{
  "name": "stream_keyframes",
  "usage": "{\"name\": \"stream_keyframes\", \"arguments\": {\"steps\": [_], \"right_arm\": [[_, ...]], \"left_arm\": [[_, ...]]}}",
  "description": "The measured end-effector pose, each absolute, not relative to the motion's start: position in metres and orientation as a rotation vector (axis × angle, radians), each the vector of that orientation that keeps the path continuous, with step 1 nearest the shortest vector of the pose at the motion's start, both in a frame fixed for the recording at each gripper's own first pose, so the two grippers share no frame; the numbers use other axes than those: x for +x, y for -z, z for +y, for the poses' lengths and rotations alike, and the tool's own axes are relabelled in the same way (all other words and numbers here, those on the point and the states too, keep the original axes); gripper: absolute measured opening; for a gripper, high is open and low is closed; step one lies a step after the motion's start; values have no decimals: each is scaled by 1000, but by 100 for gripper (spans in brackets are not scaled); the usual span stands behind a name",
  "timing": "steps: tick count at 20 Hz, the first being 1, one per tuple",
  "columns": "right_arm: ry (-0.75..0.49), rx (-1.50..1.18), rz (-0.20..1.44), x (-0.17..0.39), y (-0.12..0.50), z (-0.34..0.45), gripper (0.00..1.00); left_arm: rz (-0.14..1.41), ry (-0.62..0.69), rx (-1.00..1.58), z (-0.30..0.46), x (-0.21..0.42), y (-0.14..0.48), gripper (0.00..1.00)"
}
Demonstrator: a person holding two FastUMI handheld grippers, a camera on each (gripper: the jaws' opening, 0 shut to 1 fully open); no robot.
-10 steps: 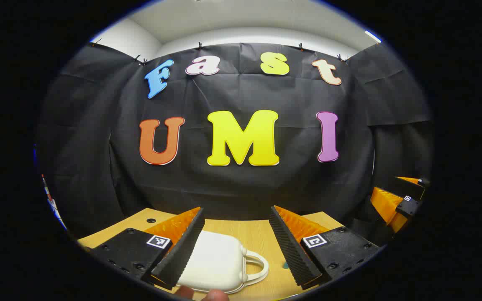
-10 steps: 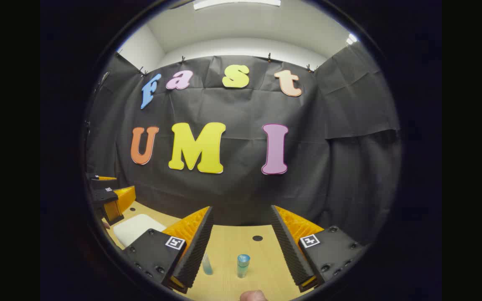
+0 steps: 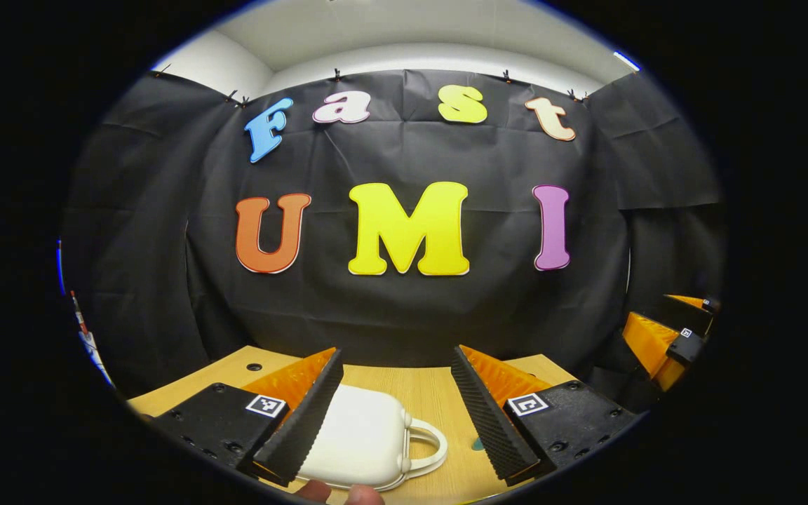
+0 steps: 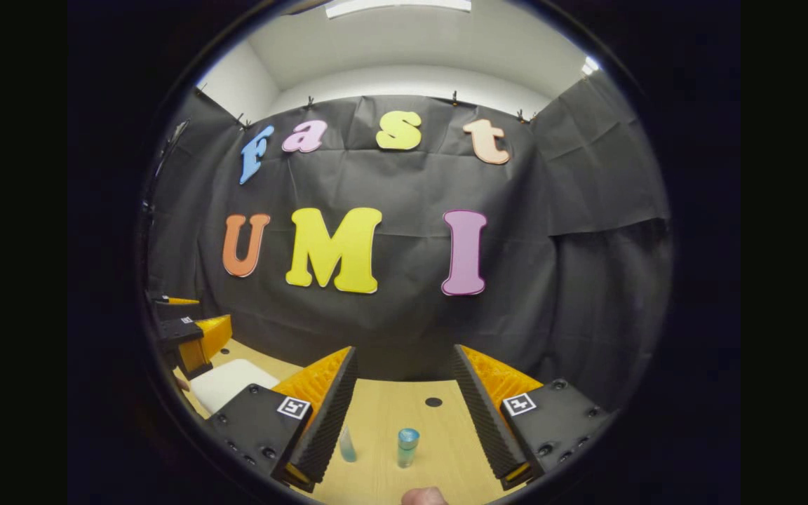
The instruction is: First open the suitcase, pack the skin care products into it, and then close the suitcase.
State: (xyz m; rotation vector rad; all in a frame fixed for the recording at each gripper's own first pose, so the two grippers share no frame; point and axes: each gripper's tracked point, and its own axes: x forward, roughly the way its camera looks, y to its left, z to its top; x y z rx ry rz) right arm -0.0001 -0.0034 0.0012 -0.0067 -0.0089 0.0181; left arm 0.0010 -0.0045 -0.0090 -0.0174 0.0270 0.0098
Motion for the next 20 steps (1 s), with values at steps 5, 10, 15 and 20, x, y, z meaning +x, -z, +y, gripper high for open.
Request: {"name": "stream_keyframes", "arguments": {"steps": [5,10,15,20], "right_arm": [[-21,-2,5,4,5,-7,81],[-35,-1,21,8,11,-10,81],[-41,-22,44,13,23,-27,80],[-29,-31,85,16,44,-56,80]], "left_arm": [[55,-15,-24,-7,1,19,99],[90,-25,-16,-10,1,32,99],[130,-8,93,-16,7,53,99],[223,37,262,-28,14,99,100]]}}
